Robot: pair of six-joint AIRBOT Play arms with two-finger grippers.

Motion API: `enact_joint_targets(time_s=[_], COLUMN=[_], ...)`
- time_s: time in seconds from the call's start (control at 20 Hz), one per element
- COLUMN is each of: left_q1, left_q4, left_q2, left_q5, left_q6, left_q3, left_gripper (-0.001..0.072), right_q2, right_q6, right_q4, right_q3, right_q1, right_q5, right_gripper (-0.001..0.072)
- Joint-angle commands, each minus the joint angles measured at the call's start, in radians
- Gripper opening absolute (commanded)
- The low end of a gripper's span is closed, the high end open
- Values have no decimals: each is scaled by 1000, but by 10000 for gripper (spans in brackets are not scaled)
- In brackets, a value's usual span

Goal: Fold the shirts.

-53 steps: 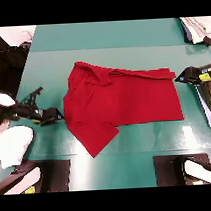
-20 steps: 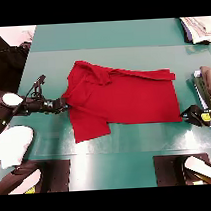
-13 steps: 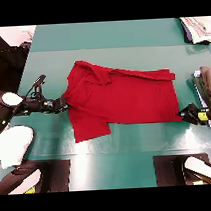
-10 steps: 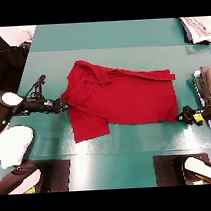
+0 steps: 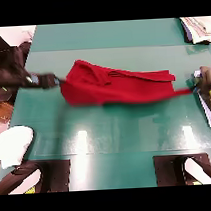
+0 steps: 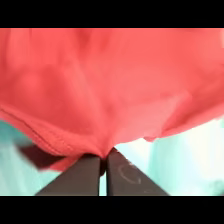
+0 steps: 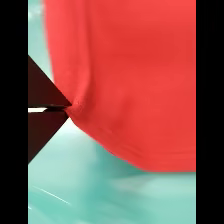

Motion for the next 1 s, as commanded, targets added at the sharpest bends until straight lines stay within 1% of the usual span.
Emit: enact_joint_targets(time_s=[0.0, 0.1, 0.2, 0.35, 0.4, 0.5, 0.65, 0.7, 0.8, 0.9, 0.95], left_q1=[0, 0, 0, 0, 0, 0, 0, 0, 0, 0, 0], left_q4=[13, 13, 12, -18, -37, -80, -94, -96, -93, -92, -83], left_q2=[0, 0, 0, 19, 51, 105, 179, 179, 176, 171, 157], left_q5=[-66, -64, -62, -56, -36, -8, 33, 22, -19, -24, -26], left_q6=[1, 1, 0, -14, -35, -36, -34, -34, -39, -45, -45], left_q3=[411, 639, 839, 1018, 1019, 1019, 1019, 1021, 970, 824, 741], left_gripper=[28, 28, 28, 28, 28, 28, 28, 28, 27, 27, 27], right_q2=[100, 119, 130, 148, 157, 172, 180, 162, 95, 3, -40], right_q6=[21, 21, 21, 21, 21, 21, 85, 100, 107, 108, 109], right_q4=[-1, -3, -7, -12, -13, -74, -225, -260, -269, -234, -209], right_q3=[313, 478, 613, 742, 769, 823, 894, 922, 986, 1005, 975], right_q1=[56, 71, 72, 72, 72, 73, 73, 73, 73, 73, 73], right_q5=[-121, -159, -157, -142, -131, -83, 26, 83, 208, 309, 328], right_gripper=[15, 15, 15, 15, 14, 14, 14, 13, 13, 13, 13])
